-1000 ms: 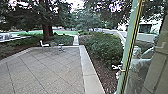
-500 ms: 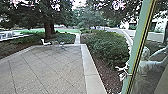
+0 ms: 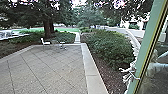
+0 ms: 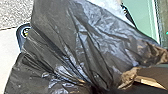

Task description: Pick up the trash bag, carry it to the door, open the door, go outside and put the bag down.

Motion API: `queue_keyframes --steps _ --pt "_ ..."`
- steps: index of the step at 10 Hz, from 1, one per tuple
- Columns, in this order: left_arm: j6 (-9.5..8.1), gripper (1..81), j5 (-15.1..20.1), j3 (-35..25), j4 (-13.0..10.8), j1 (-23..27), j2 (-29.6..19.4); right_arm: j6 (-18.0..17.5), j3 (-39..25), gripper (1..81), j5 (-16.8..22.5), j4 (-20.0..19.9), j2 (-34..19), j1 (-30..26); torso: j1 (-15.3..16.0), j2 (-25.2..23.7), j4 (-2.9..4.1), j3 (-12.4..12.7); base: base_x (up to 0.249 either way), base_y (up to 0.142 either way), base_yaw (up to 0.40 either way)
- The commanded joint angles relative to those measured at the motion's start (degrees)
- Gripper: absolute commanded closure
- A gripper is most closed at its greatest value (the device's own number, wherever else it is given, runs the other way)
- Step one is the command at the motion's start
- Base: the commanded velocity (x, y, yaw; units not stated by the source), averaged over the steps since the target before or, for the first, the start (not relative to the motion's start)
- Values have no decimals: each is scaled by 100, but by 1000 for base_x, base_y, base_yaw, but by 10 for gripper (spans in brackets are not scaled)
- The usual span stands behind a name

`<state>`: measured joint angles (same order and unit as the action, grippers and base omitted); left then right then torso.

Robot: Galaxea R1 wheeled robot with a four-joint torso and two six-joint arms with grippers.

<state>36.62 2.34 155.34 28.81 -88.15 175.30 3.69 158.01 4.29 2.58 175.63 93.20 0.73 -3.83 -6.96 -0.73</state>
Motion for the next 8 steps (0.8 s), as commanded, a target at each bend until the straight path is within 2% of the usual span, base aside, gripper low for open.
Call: queue_keyframes --steps 1,2,8 --pt "29 811 434 -39 46 267 5 17 -17 10 371 -39 36 -226 2 2 0 0 121 66 0" --pt "29 811 434 -39 37 267 5 17 -17 10 371 -39 36 -226 5 2 0 -2 121 66 0" --pt "29 811 434 -39 46 267 5 9 -17 10 379 -65 36 -244 7 11 0 -2 120 0 0"
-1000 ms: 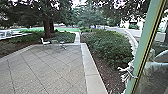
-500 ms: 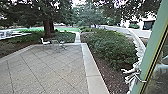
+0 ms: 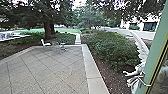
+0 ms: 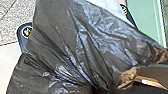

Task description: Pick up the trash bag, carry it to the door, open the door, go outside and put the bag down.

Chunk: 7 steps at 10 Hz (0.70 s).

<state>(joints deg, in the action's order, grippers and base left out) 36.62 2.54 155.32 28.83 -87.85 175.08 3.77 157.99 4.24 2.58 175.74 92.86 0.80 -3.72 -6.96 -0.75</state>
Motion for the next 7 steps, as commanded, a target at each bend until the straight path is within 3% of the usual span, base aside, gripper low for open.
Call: queue_keyframes --steps 1,7 --pt "29 811 414 -37 44 237 27 1 -15 10 384 -56 25 -219 2 0 0 0 120 0 0" --pt "29 811 414 -37 44 236 27 10 -15 10 384 -48 25 -228 -24 -13 0 2 125 0 0"
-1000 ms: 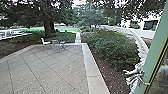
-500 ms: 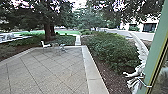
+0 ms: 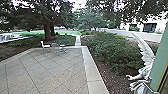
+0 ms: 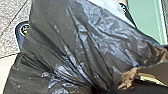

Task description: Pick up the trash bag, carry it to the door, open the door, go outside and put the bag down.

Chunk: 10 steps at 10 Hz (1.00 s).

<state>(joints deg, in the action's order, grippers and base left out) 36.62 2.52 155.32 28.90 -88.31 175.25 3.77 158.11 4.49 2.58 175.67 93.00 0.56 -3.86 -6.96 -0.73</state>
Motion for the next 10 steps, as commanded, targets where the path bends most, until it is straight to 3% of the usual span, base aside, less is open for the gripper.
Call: queue_keyframes --steps 1,5,7,8,9,10 --pt "29 811 416 -37 36 274 10 10 -27 10 360 -56 32 -242 0 0 0 0 134 0 0" --pt "21 811 416 -37 36 266 1 10 -27 10 360 -48 32 -216 2 0 0 0 124 0 0" --pt "21 811 424 -37 28 266 -7 10 -35 10 360 -48 32 -216 9 5 0 0 0 0 0" --pt "21 811 433 -37 28 266 -7 10 -36 10 360 -48 32 -216 9 5 279 0 0 0 0" --pt "-5 811 433 -37 36 266 -33 10 -36 10 360 -48 32 -216 9 5 1127 0 0 0 0" --pt "-41 811 442 -37 45 266 -77 10 -36 10 360 -56 32 -225 4 2 1165 0 0 0 0"
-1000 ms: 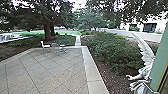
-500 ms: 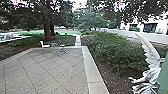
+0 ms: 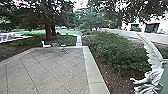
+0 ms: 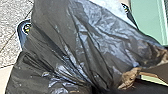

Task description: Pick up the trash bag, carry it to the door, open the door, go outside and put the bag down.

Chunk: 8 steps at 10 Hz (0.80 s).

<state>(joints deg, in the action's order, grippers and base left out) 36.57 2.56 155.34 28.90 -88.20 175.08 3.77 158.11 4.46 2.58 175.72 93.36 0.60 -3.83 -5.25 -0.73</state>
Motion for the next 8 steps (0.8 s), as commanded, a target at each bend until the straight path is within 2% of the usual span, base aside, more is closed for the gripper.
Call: queue_keyframes --steps 1,2,5,6,7,8 --pt "-45 811 447 -56 79 263 -130 10 -36 10 362 -48 28 -269 0 0 544 0 0 0 0" --pt "-45 811 456 -83 195 281 -192 10 -62 10 362 -30 28 -260 0 0 732 0 0 0 0" --pt "-45 811 456 -250 247 324 -341 10 -80 10 362 -47 19 -252 0 0 1317 0 0 0 0" --pt "-45 811 482 -355 256 351 -403 10 -89 10 362 -65 1 -251 0 0 952 0 0 0 0" --pt "-45 811 605 -643 352 421 -586 63 -175 10 362 -56 -7 -251 0 0 1112 0 0 0 0" --pt "-45 811 640 -916 431 500 -762 72 -325 10 389 -48 -34 -234 0 0 1191 0 0 0 0"
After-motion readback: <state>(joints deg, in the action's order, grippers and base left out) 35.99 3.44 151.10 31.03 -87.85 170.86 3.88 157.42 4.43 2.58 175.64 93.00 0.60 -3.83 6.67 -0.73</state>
